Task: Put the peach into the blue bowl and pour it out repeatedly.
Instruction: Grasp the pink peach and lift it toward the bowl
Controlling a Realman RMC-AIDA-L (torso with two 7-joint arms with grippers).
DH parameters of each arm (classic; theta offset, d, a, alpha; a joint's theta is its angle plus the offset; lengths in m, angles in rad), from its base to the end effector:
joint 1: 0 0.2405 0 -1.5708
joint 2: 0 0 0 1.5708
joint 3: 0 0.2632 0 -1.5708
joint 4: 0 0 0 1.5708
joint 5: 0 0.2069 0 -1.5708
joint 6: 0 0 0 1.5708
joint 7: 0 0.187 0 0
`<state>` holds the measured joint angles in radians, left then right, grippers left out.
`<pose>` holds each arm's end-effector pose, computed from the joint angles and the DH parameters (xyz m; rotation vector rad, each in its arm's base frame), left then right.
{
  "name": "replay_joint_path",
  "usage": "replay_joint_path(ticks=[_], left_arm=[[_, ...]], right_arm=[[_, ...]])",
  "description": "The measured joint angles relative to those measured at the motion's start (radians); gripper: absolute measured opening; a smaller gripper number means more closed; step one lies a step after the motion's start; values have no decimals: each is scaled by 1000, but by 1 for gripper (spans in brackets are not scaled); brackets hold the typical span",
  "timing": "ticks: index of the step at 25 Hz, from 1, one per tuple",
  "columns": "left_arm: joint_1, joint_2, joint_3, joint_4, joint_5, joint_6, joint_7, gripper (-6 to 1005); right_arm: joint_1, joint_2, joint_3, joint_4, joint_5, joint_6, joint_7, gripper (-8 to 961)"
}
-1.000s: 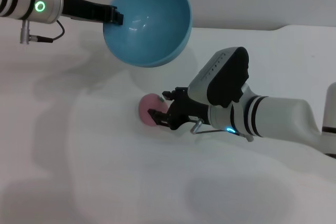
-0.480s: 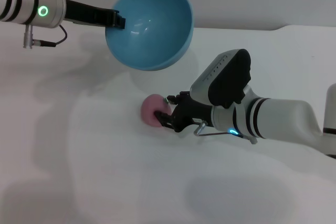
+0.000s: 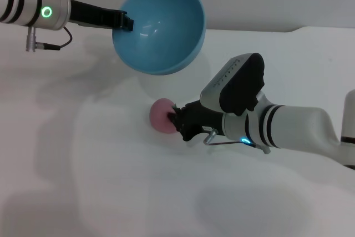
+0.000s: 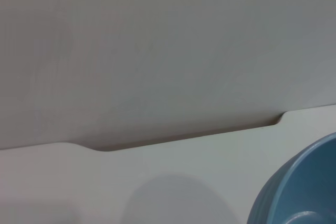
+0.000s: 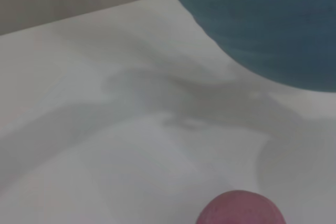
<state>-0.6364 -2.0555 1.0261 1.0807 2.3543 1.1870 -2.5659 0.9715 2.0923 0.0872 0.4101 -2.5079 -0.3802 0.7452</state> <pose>-0.2210 0.4410 -0.0005 -2.2377 -1.2880 -0.2317 0.1843 0.3737 -0.2256 -2.6641 0.5286 0.1789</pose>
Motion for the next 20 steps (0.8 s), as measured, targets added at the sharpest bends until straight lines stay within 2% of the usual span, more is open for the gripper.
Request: replay_joint_path(ticks=[7, 13, 20], left_arm=[[-1, 0, 0, 0, 0, -1, 5, -1], [3, 1, 0, 0, 0, -10, 7, -1], [-3, 3, 0, -3, 8, -12, 4, -1]], right_arm=[[-28, 0, 26, -11, 2, -33, -12, 52], [-60, -3, 81, -22, 2, -101, -13, 43], [-198, -24, 234, -75, 2, -305, -5, 42]])
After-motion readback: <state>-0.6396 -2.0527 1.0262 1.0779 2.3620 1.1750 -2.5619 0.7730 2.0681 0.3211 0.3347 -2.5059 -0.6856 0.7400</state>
